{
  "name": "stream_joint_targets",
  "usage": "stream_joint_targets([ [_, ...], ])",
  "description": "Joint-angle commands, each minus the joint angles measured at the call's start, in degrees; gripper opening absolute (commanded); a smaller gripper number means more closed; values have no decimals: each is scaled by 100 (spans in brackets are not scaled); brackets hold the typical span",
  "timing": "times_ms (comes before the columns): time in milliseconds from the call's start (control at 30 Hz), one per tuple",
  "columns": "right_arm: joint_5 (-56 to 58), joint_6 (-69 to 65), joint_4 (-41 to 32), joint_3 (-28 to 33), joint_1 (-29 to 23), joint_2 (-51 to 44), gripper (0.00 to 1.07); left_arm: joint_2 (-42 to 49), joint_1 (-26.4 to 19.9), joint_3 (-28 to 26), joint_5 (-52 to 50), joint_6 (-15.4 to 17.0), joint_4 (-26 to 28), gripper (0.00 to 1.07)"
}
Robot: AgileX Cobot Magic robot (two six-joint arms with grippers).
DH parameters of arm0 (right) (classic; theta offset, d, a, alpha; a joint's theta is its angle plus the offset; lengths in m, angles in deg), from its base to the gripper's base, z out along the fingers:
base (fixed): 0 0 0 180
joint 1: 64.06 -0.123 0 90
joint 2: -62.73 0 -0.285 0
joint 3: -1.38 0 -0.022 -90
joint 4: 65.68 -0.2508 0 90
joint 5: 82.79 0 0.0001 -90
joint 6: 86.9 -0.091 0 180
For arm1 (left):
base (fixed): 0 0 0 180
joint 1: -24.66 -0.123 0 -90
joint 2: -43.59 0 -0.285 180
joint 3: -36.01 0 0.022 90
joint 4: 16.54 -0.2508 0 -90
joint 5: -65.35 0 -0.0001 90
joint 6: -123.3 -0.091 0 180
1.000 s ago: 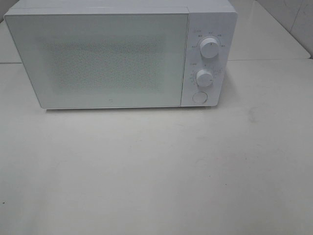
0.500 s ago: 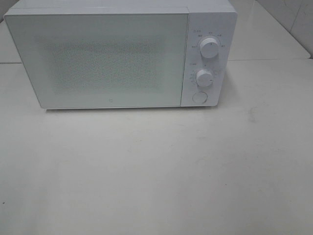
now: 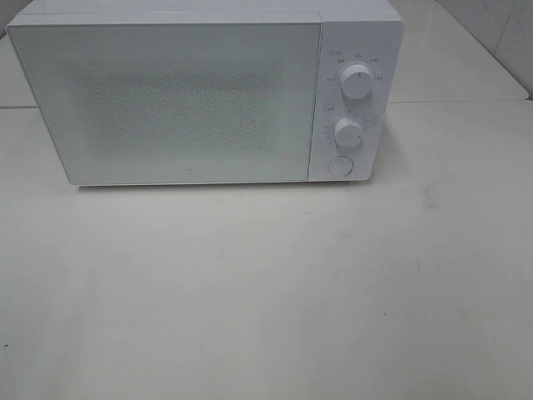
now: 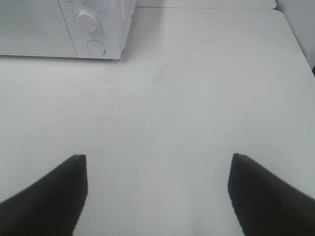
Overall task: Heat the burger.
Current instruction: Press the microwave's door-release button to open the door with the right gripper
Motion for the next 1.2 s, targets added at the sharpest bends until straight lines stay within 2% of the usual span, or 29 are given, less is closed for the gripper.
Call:
stream_joint_targets([
  [33, -120, -63, 23, -132, 29, -40, 76, 132, 0, 23, -52, 6, 6, 98],
  [300, -1157, -86, 29, -264, 29, 710, 76, 132, 0, 23, -52, 6, 6, 98],
  [600, -2475, -97, 29, -69, 29, 1713, 76, 132, 0, 23, -52, 6, 6, 98],
  [833, -3730, -97, 29, 258, 29, 2807, 76, 132, 0, 23, -52, 6, 6, 98],
  [1200, -5185, -206, 29, 304, 29, 4446, 76, 132, 0, 23, -52, 6, 6, 98],
])
